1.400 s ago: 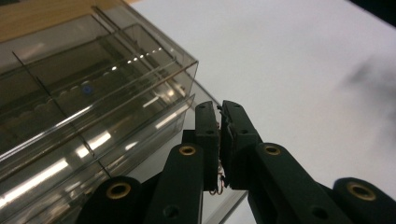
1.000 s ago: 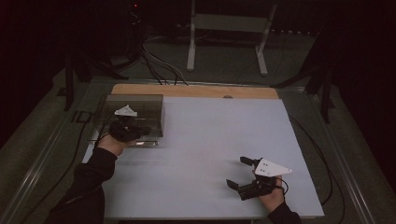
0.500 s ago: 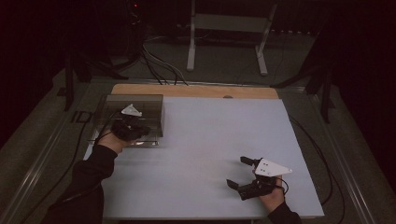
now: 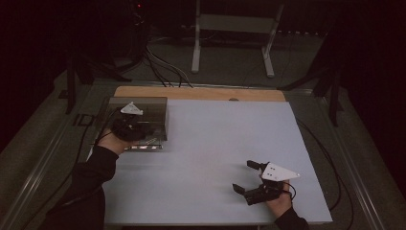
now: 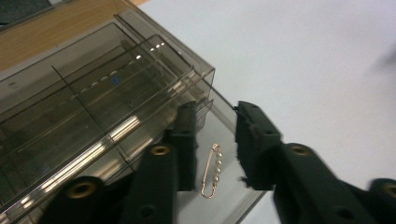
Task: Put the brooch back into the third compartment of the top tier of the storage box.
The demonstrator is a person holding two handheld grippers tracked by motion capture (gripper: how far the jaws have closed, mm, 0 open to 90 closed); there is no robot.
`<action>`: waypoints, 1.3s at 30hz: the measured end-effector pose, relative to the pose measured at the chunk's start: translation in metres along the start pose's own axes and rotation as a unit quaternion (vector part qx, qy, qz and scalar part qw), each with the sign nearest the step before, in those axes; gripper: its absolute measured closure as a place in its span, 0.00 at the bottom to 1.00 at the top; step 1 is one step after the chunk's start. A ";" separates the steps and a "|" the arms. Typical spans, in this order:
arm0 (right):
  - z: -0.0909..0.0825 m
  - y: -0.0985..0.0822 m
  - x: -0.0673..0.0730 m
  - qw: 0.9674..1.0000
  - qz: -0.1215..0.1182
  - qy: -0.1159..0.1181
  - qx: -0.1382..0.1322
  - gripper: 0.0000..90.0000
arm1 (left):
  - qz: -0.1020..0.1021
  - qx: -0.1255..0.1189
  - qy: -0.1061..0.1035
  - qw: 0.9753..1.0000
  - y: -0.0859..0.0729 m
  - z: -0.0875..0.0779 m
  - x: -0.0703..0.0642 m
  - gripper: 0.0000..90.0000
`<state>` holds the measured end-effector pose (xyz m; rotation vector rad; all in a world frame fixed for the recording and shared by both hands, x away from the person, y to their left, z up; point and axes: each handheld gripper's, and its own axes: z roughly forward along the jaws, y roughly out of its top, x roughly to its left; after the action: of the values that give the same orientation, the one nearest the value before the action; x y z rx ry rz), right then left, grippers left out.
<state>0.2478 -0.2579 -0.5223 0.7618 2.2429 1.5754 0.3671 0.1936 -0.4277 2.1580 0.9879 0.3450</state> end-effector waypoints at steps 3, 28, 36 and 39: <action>0.000 0.000 0.001 1.000 -0.003 0.000 0.000 0.00 | -0.009 -0.010 0.008 1.000 0.001 -0.004 0.000 0.65; 0.001 0.000 0.000 1.000 0.002 0.000 0.002 0.00 | -0.029 -0.069 -0.052 0.996 0.004 -0.035 -0.011 0.01; 0.001 0.000 0.000 1.000 0.000 -0.001 0.001 0.00 | 0.018 -0.105 -0.083 0.991 0.013 -0.044 -0.029 0.01; 0.001 0.001 0.001 1.000 0.001 0.001 0.001 0.00 | 0.021 -0.110 -0.094 0.989 0.016 -0.044 -0.036 0.00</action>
<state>0.2480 -0.2566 -0.5219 0.7621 2.2465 1.5758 0.3293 0.1825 -0.3838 1.9726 0.7617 0.2518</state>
